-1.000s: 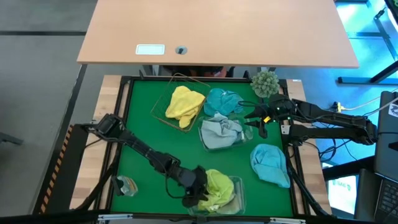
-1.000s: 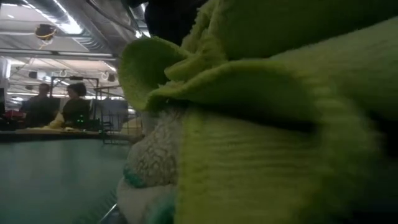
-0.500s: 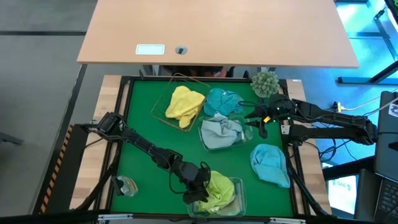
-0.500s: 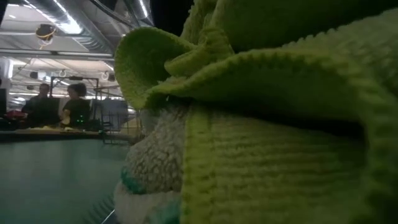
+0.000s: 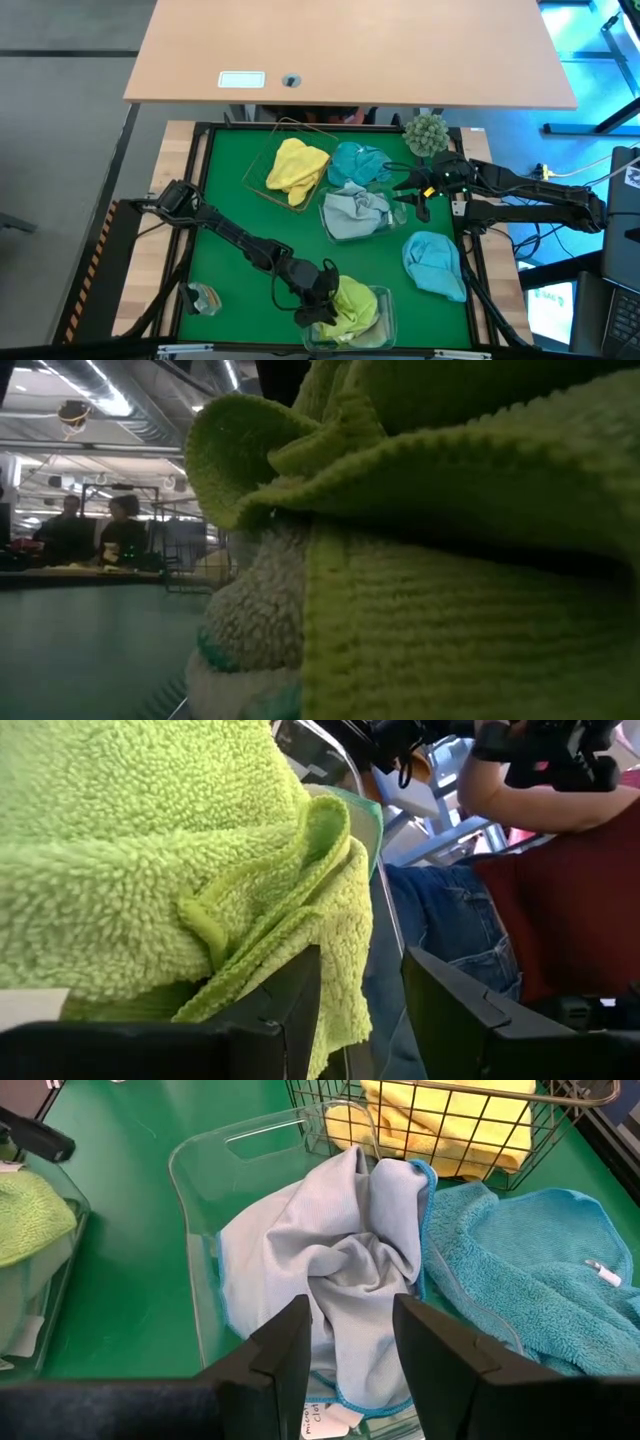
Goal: Sort microfiber towel by color & place in baskets
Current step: Put the light green towel into the bottom transparent bin
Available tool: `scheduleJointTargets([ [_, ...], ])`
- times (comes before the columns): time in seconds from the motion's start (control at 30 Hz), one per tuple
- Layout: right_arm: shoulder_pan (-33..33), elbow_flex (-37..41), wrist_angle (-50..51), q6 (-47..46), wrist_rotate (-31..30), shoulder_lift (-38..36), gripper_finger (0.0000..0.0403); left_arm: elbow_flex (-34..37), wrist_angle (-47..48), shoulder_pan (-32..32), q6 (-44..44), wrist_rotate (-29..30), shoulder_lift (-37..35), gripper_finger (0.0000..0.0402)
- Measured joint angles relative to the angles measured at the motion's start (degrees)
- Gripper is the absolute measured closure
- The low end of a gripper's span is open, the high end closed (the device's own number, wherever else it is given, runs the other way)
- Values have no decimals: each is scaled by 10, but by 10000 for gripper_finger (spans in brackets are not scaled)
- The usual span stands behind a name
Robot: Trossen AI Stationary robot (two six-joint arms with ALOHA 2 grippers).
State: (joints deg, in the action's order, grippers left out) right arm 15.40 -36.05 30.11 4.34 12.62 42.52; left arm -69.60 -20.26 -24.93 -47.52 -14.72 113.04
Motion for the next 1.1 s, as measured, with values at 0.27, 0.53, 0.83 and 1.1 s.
scheduleJointTargets([
  [0.27, 0, 0, 0, 0, 0, 0, 258, -1, 36, -1, 14, 10, -59, 266],
  [0.53, 0, 0, 0, 0, 0, 0, 258, -1, 81, 13, 14, 62, -94, 266],
  [0.83, 0, 0, 0, 0, 0, 0, 258, -1, 162, 52, -14, 169, -93, 266],
  [1.1, 0, 0, 0, 0, 0, 0, 258, -1, 169, 54, -15, 188, -92, 266],
])
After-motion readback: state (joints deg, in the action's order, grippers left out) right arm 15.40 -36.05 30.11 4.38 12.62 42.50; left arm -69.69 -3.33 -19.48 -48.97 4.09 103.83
